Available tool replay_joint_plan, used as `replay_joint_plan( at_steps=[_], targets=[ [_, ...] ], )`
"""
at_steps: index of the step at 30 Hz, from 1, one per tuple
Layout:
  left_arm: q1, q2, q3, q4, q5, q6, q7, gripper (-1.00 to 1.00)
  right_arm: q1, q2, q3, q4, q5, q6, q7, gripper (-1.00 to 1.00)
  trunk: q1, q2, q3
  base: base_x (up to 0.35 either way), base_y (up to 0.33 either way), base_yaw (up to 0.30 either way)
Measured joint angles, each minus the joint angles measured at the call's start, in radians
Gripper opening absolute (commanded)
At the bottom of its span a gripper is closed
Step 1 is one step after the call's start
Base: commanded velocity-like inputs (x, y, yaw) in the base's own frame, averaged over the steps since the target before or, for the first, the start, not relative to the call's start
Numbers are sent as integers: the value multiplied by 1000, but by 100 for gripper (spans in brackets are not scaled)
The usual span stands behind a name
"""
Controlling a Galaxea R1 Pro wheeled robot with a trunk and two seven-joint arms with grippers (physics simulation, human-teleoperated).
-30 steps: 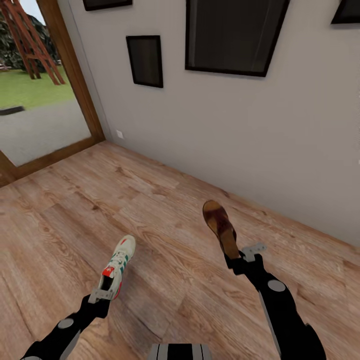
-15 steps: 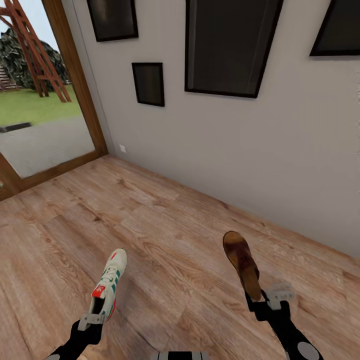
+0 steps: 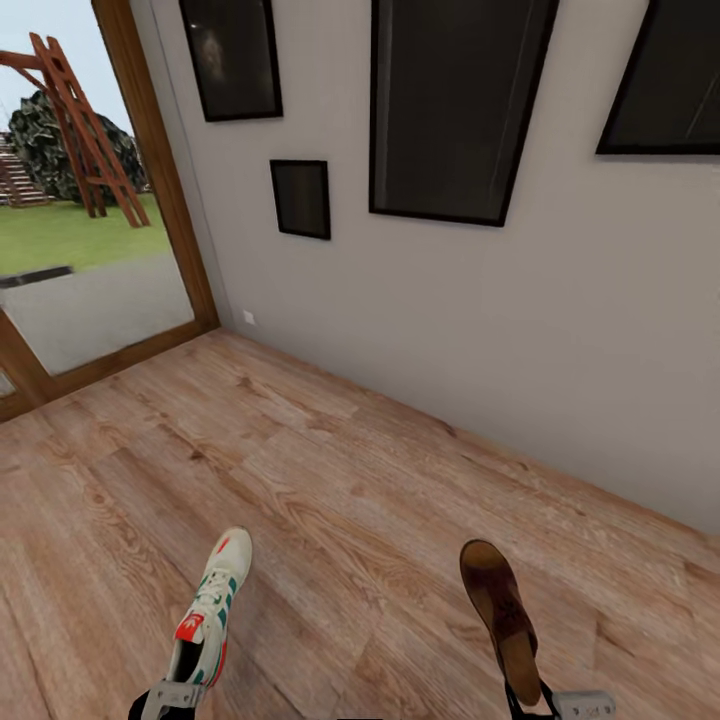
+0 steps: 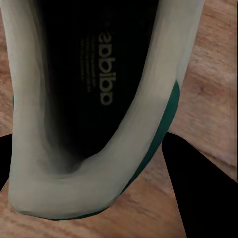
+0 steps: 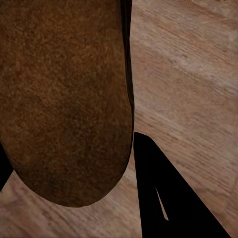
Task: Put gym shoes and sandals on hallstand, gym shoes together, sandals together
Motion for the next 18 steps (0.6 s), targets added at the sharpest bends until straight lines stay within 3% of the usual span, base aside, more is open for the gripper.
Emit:
replay_joint_plan(
  at_steps=[12, 18],
  targets=[
    [0, -1, 0, 0, 0, -1, 0, -100, 0, 1, -3, 22, 0, -1, -2, -100, -46, 84, 56, 0, 0, -7],
    [0, -2, 0, 0, 0, -1, 0, -100, 0, 1, -4, 23, -1, 0, -3, -100, -69, 126, 82, 0, 0, -211]
  ],
)
